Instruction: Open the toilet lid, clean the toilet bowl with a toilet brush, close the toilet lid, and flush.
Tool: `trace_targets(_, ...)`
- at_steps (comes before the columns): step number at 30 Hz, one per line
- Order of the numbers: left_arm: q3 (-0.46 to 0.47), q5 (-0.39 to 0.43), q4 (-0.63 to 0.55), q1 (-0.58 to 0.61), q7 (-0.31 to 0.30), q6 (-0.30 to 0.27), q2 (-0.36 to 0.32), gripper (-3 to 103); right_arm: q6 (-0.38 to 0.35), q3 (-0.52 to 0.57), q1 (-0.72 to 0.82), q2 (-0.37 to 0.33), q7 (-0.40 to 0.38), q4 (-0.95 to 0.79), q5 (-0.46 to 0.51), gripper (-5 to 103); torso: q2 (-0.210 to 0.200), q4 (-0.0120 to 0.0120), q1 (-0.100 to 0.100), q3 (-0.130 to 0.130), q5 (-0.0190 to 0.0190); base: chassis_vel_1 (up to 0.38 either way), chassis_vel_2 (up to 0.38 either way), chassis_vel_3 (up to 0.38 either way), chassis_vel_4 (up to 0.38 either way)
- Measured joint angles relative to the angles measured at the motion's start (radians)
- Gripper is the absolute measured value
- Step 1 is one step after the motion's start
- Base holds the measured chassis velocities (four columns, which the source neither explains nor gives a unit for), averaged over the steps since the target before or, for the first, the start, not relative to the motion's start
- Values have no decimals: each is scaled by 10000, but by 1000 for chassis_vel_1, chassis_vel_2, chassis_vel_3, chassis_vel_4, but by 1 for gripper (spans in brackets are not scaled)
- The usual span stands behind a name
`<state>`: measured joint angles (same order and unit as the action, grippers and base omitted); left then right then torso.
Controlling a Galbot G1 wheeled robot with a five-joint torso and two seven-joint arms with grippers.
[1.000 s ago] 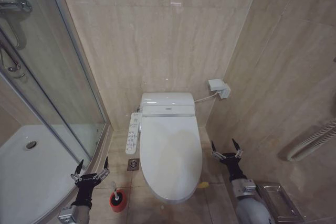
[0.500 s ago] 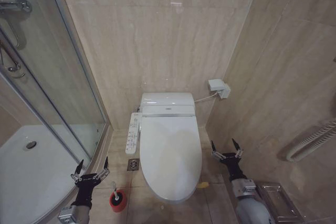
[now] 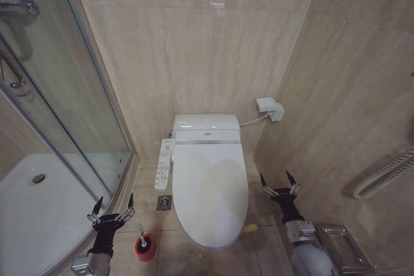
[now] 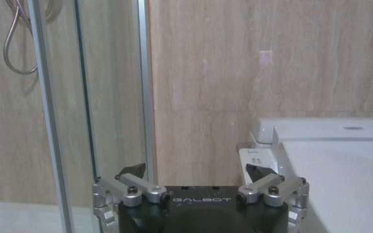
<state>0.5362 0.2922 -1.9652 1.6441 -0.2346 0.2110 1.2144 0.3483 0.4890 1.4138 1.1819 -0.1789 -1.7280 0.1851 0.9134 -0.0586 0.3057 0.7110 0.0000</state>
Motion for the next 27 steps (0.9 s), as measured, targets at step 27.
trace_targets(27,0,0,0,0,0,0,0,100,0,0,0,0,0,0,0,100,0,0,2,0,0,0,0,0,0)
